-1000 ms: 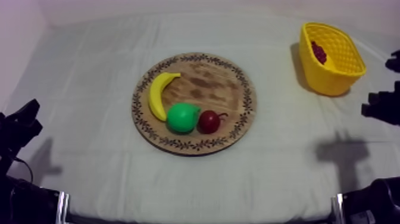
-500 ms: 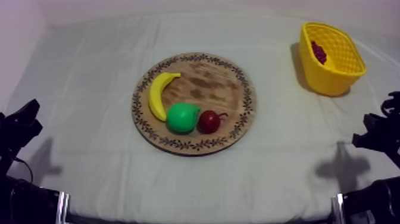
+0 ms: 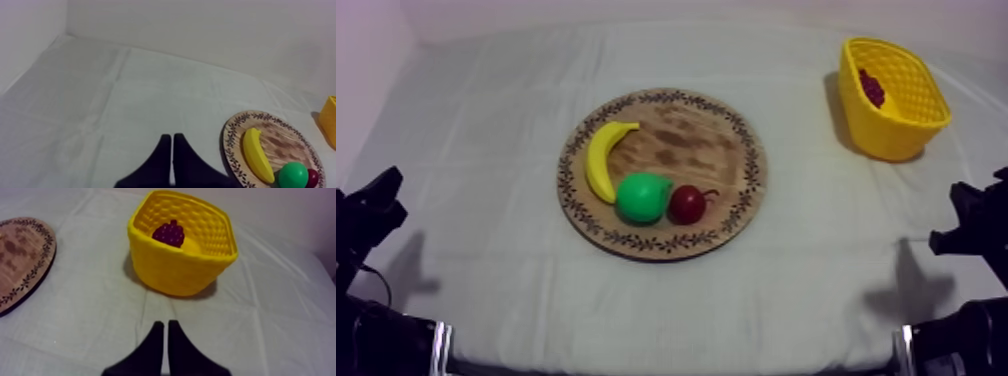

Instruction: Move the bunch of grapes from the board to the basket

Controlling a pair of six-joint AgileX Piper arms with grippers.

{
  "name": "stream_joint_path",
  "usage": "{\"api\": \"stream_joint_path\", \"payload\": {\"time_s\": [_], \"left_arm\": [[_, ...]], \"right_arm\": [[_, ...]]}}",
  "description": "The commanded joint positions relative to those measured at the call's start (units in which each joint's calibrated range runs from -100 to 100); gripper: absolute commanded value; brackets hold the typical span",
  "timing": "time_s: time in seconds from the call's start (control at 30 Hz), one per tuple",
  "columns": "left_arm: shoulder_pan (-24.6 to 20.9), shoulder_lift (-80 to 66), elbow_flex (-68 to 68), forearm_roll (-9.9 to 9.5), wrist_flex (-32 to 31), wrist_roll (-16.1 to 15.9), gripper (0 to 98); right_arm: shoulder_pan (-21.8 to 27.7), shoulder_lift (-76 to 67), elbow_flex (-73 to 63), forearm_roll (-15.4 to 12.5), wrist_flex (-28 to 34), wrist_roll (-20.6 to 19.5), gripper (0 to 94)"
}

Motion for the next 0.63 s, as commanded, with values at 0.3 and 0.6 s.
{"api": "stream_joint_path", "payload": {"time_s": [0.3,0.6], "left_arm": [[0.0,0.0,0.0,-0.02,0.0,0.0,0.1],[0.0,0.0,0.0,-0.02,0.0,0.0,0.1]], "right_arm": [[0.3,-1.7,0.0,-0.2,0.1,0.7,0.6],[0.3,-1.7,0.0,-0.2,0.1,0.8,0.6]]}}
